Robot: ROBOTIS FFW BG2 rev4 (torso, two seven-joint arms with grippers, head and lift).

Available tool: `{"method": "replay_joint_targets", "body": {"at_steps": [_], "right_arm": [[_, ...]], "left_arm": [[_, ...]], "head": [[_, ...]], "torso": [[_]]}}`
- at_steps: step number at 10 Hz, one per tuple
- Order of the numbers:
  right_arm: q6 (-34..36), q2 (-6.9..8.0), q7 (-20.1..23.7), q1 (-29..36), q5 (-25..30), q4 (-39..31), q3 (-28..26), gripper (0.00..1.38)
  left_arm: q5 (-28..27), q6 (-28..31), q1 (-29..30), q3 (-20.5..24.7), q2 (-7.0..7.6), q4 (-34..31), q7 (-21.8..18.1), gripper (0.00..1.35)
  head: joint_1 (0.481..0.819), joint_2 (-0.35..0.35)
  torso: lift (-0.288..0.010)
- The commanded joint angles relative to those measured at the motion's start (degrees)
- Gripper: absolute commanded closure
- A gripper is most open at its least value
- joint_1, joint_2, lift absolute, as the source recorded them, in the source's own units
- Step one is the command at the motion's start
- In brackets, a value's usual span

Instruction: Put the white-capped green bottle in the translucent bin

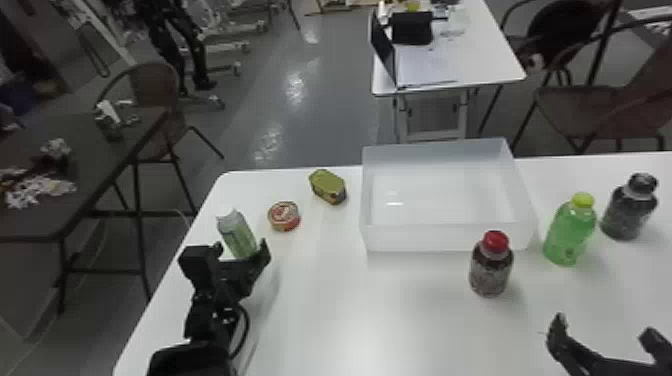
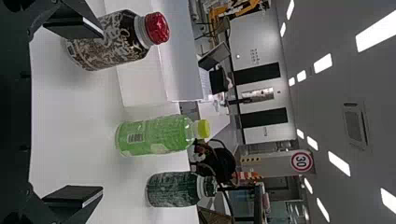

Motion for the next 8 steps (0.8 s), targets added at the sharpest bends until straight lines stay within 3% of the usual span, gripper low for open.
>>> {"method": "replay_joint_targets", "body": {"at_steps": [1,2,3,4,8], "right_arm": [[0.0,0.22,0.2,-0.3,0.0,0.3,0.0,0.11],[0.0,0.31,0.4,-0.4,0.0,0.4,0.0,0.11],[0.0,0.4,0.5,-0.5,0.0,0.5,0.0,0.11],[0.0,0.57,0.5,-0.5,0.0,0.6,-0.1,0.11],[0.0,0.75,0.9,-0.3,-0.3,0.7,-0.2,0.11]], "left_arm": [[-0.3,0.5,-1.5,-0.6,1.42,1.5,0.0,0.25],[0.6,-0.3,-2.2,-1.3,2.74,3.0,0.3,0.27],[1.6,-0.5,-2.2,-1.3,3.26,3.7,0.6,0.46],[2.5,-0.8,-1.9,-1.1,3.18,3.8,1.5,0.86],[3.2,-1.5,-2.1,-3.7,2.82,3.3,2.4,0.93]], "head": [[0.695,0.265],[0.695,0.268],[0.695,0.273],[0.695,0.281],[0.695,0.29]], "torso": [[-0.074],[-0.074],[-0.074],[-0.074],[-0.074]]}}
